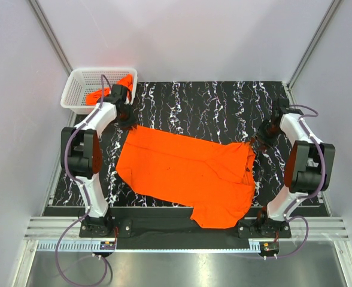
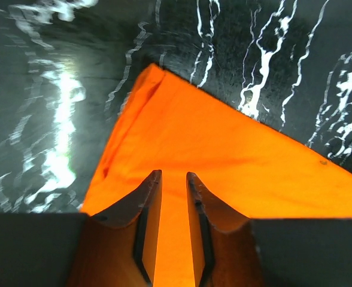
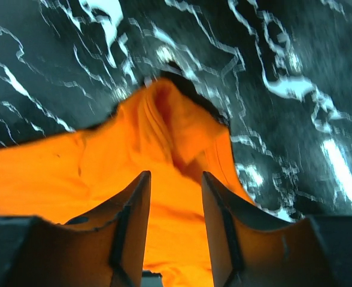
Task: Fold and stack the t-shirts
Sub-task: Fold the tshirt
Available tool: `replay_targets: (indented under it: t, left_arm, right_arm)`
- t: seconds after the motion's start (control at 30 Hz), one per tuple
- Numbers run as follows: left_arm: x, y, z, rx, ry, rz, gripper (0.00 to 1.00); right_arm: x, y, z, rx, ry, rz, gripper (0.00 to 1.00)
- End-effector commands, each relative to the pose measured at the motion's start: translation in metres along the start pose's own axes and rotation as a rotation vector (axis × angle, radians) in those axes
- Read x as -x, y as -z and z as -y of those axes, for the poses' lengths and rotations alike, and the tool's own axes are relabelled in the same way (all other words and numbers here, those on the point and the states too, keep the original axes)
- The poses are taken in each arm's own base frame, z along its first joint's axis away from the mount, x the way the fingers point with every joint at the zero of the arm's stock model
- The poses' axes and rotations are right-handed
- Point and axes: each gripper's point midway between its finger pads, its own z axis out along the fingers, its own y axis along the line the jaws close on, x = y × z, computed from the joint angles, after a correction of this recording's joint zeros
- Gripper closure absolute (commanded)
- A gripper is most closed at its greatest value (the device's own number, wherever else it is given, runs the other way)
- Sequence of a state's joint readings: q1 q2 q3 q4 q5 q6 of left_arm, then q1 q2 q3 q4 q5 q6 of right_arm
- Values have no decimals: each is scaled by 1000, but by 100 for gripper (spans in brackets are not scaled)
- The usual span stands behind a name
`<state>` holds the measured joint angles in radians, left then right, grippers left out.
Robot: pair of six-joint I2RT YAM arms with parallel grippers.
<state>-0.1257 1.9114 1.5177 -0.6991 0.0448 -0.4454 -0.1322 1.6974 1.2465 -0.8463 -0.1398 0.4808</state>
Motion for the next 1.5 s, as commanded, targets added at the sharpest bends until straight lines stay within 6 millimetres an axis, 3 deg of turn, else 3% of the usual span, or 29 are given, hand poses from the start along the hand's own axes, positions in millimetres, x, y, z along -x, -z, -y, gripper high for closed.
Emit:
replay_targets:
  t: [0.0,0.17,0.43,0.53,0.57,0.6,0.63,0.73,0.83,1.03,1.17,1.2,1.33,1.4,1.47]
  left_arm:
    - [5,-14,20,-79,14,-15,73]
    - [-10,-36,13,-59,28,-73,74]
    - [-20,-52,4,-24,29,-102,75]
    - [-25,-58,-1,-1,36,-115,75]
    - [-25,-58,-2,2,41,-115,75]
    - [-26,-60,-4,5,48,-120,75]
    - [-27,-61,-5,11,53,-121,75]
    - [-28,-64,-10,32,59,-120,76]
    - [-29,-67,-13,45,67,-121,76]
    - [-24,-68,-10,35,82,-117,76]
    - [-19,-63,-8,27,80,-99,76]
    - [-17,-59,-7,23,78,-91,76]
    - [-7,-40,0,-6,78,-49,76]
    - [-5,-31,3,-18,84,-33,75]
    - [2,-14,7,-39,85,5,74]
  right_arm:
    - [25,-5,-14,31,48,39,55]
    - [26,-21,-19,53,33,11,54]
    - [22,-48,-21,76,10,-36,55]
    - [25,-55,-4,16,-37,-33,80]
    - [27,-49,3,-4,-63,-13,93]
    - [31,-45,15,-41,-112,17,96]
    - [22,-46,25,-68,-137,10,99]
    - [16,-38,38,-103,-189,50,100]
    - [15,-38,35,-69,-231,85,100]
    - [50,-48,13,24,-225,174,100]
    - [77,-71,-9,77,-198,141,100]
    - [95,-66,-19,102,-190,170,100]
    - [127,-80,-42,160,-147,172,100]
    - [149,-71,-57,195,-123,208,99]
    - [152,-77,-60,195,-103,186,96]
